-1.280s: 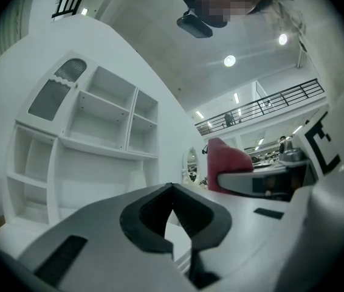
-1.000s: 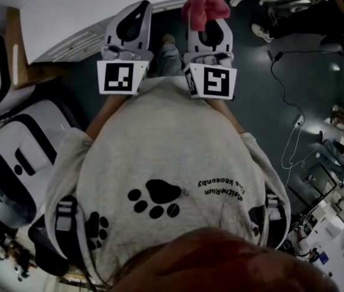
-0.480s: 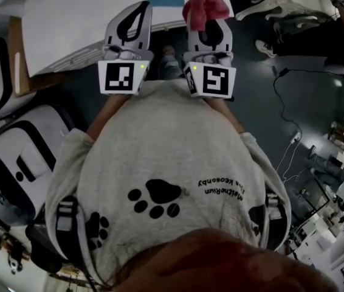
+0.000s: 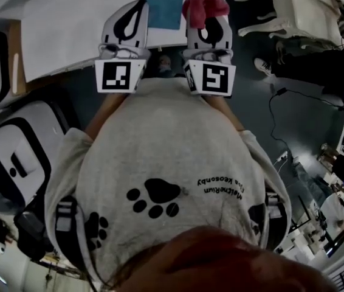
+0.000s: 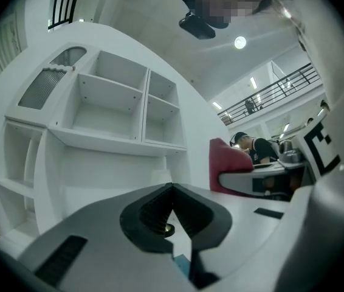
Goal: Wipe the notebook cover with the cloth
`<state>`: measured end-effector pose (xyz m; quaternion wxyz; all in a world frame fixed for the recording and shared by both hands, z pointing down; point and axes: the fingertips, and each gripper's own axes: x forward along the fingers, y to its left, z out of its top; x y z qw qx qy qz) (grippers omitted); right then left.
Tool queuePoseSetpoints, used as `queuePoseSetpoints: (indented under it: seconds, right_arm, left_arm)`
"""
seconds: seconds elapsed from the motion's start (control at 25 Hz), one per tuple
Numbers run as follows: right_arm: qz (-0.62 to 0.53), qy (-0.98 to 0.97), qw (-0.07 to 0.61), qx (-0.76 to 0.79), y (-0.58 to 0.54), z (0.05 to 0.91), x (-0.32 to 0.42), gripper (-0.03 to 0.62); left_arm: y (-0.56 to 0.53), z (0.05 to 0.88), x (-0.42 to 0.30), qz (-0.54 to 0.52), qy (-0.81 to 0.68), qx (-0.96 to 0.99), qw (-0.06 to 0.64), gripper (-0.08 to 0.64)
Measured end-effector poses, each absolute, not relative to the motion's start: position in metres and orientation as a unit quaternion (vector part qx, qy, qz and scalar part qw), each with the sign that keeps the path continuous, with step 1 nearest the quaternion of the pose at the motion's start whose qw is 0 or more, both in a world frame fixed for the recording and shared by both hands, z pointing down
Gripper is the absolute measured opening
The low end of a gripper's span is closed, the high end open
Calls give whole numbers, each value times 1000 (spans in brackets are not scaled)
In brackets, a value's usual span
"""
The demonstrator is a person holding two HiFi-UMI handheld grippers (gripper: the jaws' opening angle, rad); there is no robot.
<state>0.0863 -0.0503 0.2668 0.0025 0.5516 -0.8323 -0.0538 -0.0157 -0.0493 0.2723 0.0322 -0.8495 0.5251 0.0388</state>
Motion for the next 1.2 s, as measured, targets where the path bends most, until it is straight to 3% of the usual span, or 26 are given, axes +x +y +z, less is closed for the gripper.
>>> queuePoseSetpoints:
  seconds: [0.88,1.2]
  right_arm:
    - [-36,-866,48,496,-146,306,83,75]
    - [-37,-876,90,472,-176,323,69,75]
  left_arm:
    - [-126,317,-16,5,534,-845,29,11]
    - [-146,357,-21,-12,513,-858,-20,11]
